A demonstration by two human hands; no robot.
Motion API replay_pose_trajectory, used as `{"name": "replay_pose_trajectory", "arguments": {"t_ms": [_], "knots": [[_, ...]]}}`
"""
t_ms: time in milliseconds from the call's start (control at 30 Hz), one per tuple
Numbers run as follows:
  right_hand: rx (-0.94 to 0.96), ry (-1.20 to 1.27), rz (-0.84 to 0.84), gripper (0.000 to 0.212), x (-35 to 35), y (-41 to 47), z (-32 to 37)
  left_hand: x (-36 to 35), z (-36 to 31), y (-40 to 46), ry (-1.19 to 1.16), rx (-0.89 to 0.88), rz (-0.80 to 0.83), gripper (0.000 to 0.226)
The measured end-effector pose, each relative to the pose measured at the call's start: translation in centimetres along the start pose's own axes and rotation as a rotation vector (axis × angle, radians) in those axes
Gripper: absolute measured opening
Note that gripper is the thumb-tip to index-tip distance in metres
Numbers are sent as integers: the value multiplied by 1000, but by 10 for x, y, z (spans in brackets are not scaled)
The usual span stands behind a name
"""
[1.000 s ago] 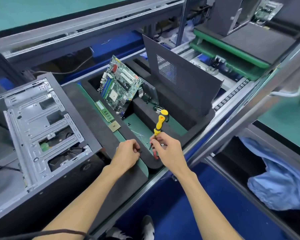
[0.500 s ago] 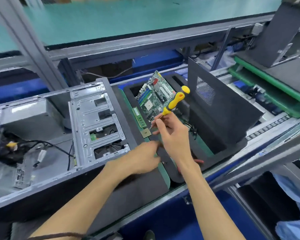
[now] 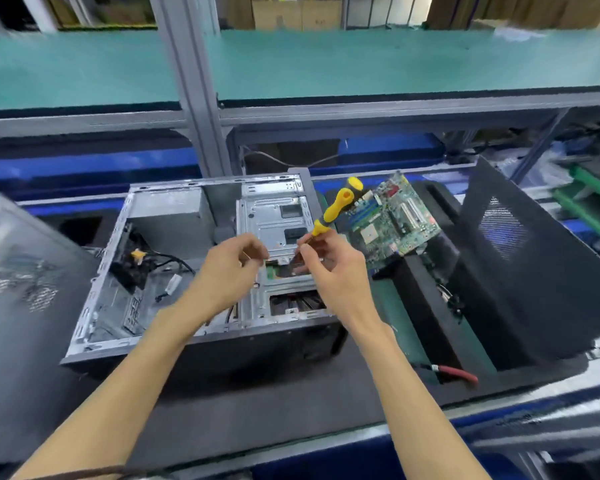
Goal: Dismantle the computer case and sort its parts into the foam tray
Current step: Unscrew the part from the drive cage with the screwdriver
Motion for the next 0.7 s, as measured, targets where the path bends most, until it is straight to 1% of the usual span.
{"name": "replay_pose_trajectory", "arguments": {"t_ms": [33, 67, 100, 167, 267, 400, 500, 567, 633, 700], "knots": [[-12, 2, 10, 11, -5, -1, -4, 2, 16, -1, 26, 47, -58, 17], [-26, -1, 20, 14, -9, -2, -8, 0, 31, -3, 46, 103, -81, 12], [-44, -13, 33, 17, -13, -4, -13, -6, 45, -7, 54, 162, -74, 14], [-84, -56, 76, 18, -19, -4, -21, -17, 66, -13, 29, 263, -24, 27], [-128, -74, 152, 16, -26, -5, -26, -24, 77, -17, -42, 339, 50, 43], [-135, -77, 193, 17, -36, -5, -23, -24, 81, -19, -176, 373, 96, 45], [-136, -110, 215, 14, -40, -5, -24, -22, 80, -20, -185, 357, 84, 46], [-147, -111, 260, 10, -44, -9, -27, -23, 80, -21, -163, 338, 91, 50], [-153, -117, 315, 10, -49, -15, -29, -27, 82, -20, -146, 332, 150, 55], [-144, -145, 347, 12, -52, -17, -30, -35, 84, -19, -191, 349, 226, 58]]}}
Point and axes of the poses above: each hand's wrist, its own y-axis towards the middle knuckle, its own x-axis out of the back of the hand, z = x × y, the point moved 9 cm from there along y, towards the middle knuckle, and after that the axes turned 10 degrees about y, right-handed, at the moved point
